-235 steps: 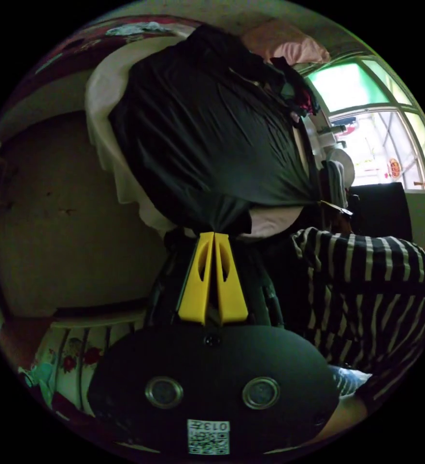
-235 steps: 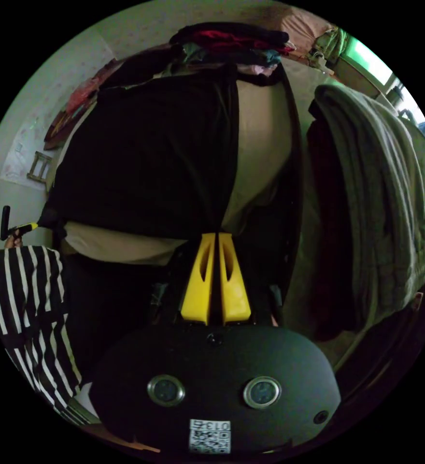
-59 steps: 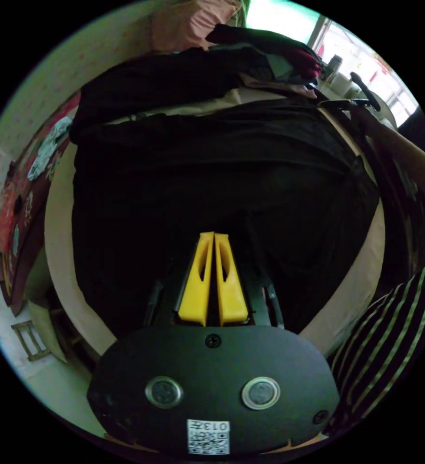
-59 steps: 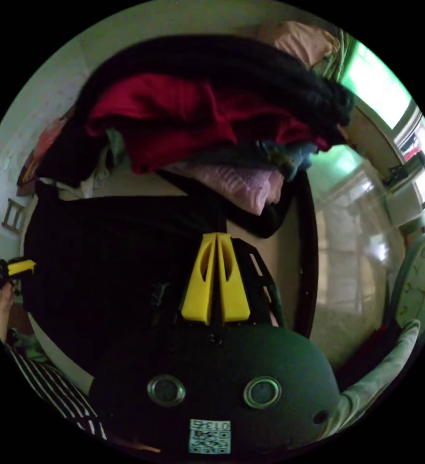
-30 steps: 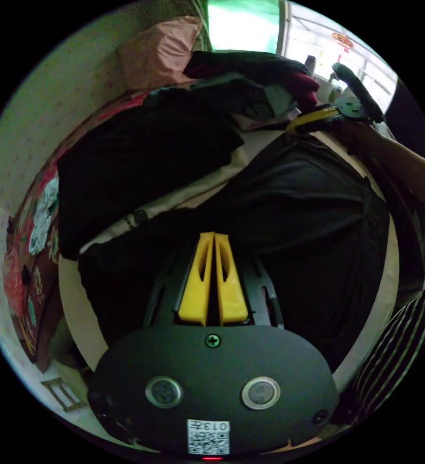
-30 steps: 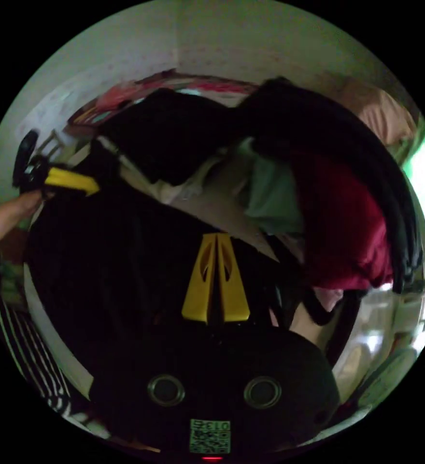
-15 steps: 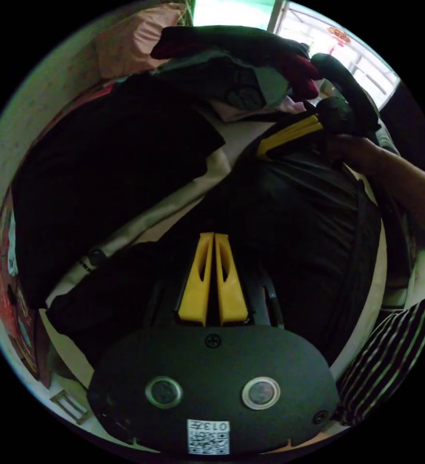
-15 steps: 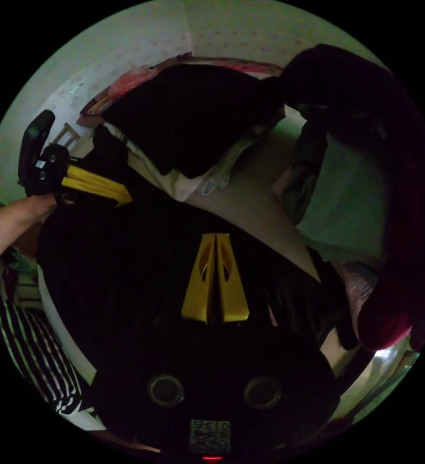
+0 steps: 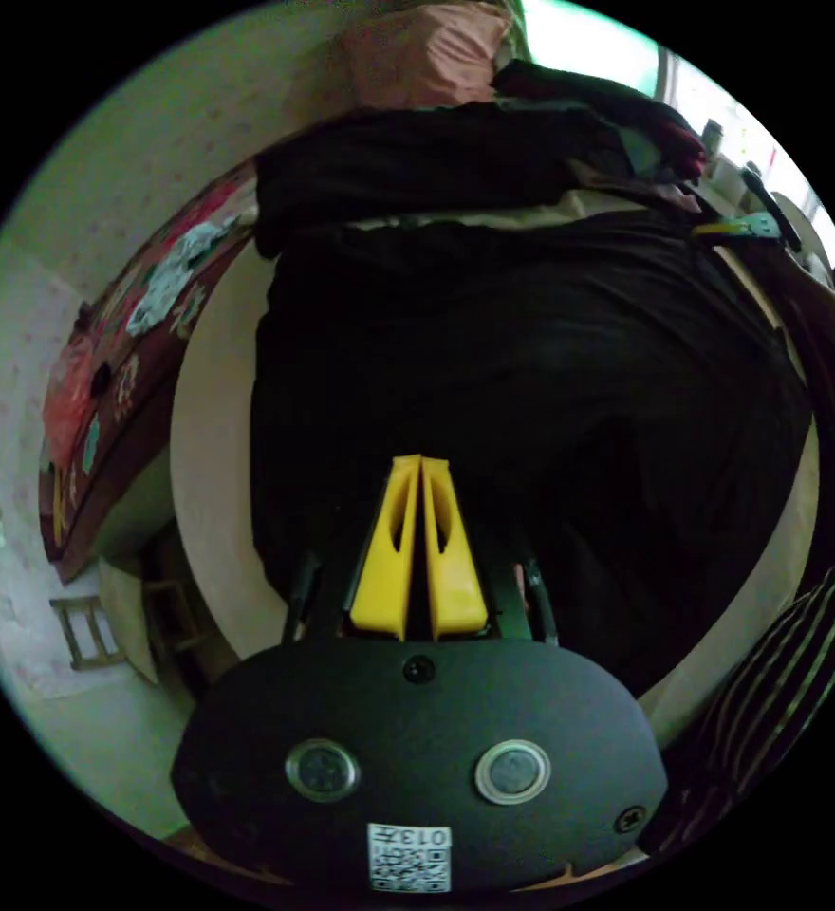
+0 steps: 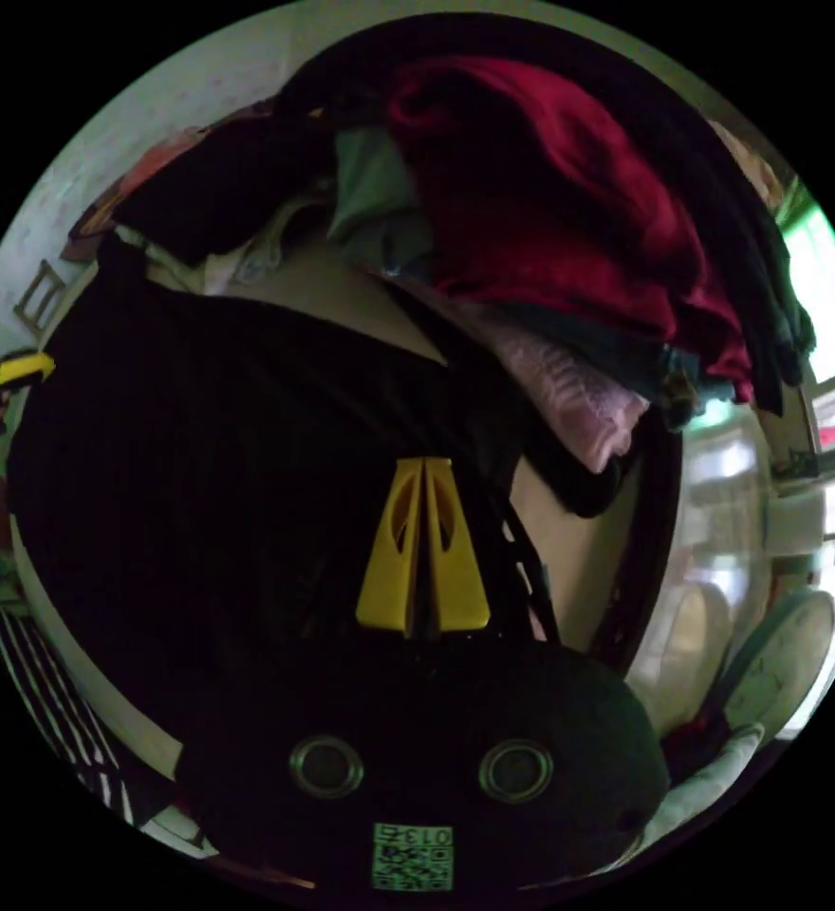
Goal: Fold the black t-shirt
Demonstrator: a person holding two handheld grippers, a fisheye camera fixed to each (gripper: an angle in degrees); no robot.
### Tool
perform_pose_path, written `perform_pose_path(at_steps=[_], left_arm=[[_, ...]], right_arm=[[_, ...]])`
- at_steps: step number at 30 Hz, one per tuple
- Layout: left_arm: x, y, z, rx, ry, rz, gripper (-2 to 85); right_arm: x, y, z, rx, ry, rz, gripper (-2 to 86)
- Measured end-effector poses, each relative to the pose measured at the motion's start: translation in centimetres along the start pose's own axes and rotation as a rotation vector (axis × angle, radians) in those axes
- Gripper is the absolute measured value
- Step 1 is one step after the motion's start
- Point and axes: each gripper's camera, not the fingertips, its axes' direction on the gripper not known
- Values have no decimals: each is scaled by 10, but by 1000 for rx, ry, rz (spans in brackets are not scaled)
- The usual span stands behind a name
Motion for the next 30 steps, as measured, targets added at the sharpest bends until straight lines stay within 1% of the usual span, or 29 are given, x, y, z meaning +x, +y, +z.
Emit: perform_pose_path(at_steps=[1,3,5,7,9,10,12,15,18,21,26,29,30], left_arm=[[-8,9,-5,27,29,-41,1],[-18,23,-16,44,26,-71,4],[-26,42,-24,13,-10,-79,11],[-37,76,-31,-42,-11,-105,30],[-47,106,-37,-73,38,-162,50],[-52,128,-39,-91,81,-206,61],[-59,160,-42,-129,116,-283,72],[-63,207,-45,-164,165,-392,89],[-63,240,-47,-163,190,-471,102],[-63,254,-44,-156,205,-495,113],[-60,262,-38,-145,248,-475,119],[-62,267,-35,-133,277,-480,108],[-64,269,-34,-126,328,-485,95]], right_arm=[[4,3,-2,-4,8,28,5],[12,27,-28,58,16,65,11],[19,56,-50,89,42,108,22],[25,95,-67,100,16,141,42],[31,152,-77,44,-47,193,70],[31,167,-78,29,-64,209,73],[26,227,-80,-26,-104,277,82],[14,291,-75,-74,-151,377,92],[3,335,-68,-92,-188,441,101],[-5,358,-64,-99,-178,437,104],[-10,375,-65,-97,-164,411,104],[-11,381,-61,-122,-197,401,101],[-13,383,-62,-118,-181,392,97]])
